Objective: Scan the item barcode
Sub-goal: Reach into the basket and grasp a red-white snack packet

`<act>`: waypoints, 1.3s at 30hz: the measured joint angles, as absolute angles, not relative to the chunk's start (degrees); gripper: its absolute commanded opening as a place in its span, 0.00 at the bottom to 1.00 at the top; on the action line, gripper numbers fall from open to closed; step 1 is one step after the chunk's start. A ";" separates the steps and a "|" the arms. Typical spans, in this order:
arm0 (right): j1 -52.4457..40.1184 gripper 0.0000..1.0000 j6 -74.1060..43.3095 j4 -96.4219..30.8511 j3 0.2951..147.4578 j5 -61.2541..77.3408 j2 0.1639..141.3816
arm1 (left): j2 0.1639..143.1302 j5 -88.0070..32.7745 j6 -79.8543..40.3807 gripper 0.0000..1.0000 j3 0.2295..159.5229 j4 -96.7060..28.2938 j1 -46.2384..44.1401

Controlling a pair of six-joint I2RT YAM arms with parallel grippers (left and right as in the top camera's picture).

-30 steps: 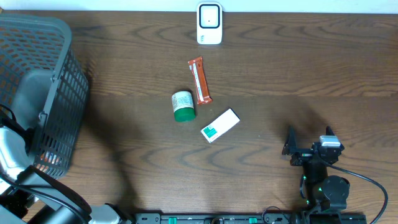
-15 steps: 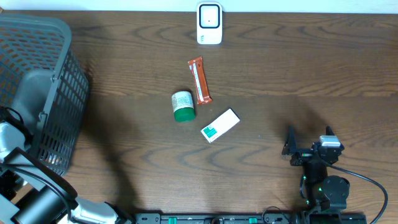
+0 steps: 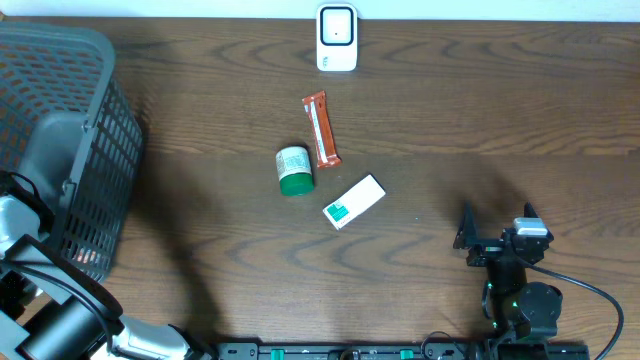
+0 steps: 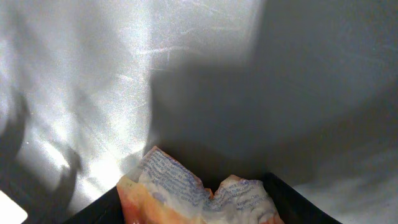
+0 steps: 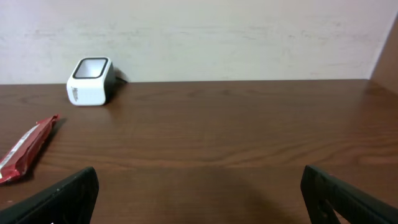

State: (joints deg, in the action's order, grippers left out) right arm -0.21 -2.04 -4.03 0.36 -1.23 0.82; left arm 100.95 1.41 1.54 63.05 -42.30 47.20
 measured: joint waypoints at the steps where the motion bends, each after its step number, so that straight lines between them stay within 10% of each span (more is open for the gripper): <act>1: -0.21 0.99 -2.04 -4.03 0.36 -1.23 0.82 | 100.95 1.41 1.52 0.59 63.05 -42.30 47.20; 39: -0.21 0.99 -2.04 -4.03 0.36 -1.23 0.82 | 55.51 -12.21 -8.38 0.60 71.70 -43.31 47.20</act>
